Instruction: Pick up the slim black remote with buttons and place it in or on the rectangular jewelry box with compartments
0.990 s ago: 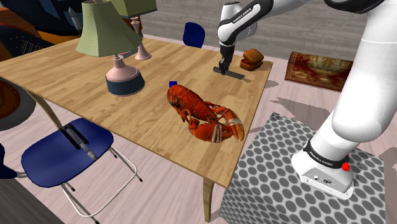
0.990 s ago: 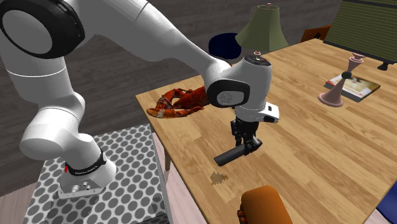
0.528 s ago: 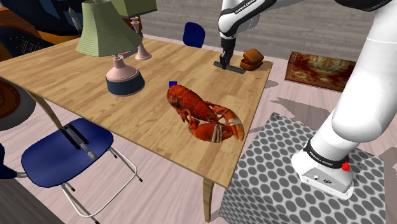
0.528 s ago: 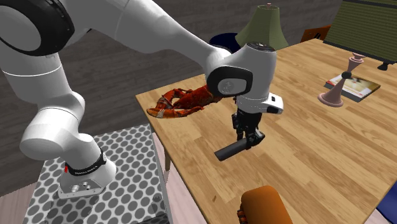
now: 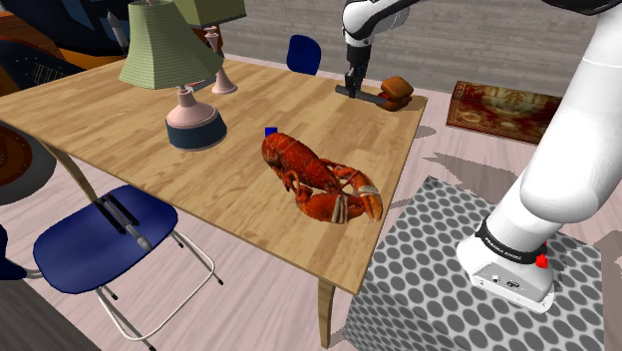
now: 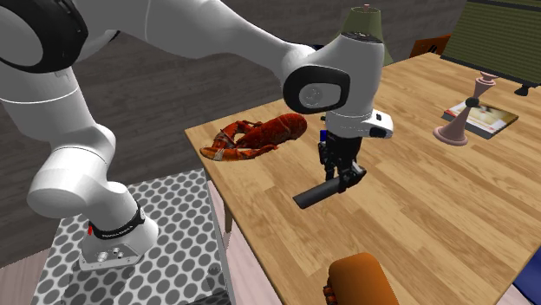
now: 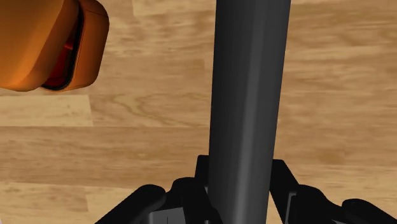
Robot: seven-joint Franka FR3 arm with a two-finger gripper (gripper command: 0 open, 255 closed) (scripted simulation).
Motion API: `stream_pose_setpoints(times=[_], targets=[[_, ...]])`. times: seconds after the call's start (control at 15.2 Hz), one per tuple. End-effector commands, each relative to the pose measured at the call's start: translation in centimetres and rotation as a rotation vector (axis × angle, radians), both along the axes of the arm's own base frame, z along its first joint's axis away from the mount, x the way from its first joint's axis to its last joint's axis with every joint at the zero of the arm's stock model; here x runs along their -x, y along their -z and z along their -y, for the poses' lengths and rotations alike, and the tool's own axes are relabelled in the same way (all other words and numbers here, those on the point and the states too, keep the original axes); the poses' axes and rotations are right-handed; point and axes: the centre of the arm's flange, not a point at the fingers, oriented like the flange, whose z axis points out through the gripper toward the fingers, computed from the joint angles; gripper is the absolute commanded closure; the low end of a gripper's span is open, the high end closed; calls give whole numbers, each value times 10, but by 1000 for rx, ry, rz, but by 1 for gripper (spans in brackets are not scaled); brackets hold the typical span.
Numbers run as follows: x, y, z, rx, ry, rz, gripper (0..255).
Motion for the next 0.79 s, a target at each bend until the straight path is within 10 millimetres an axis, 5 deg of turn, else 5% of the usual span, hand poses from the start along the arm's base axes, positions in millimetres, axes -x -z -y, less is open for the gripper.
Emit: stream_pose_setpoints(times=[0.0,0.73], targets=[[1,-11,0,0,0,0,255],[1,-68,0,0,0,0,255]])
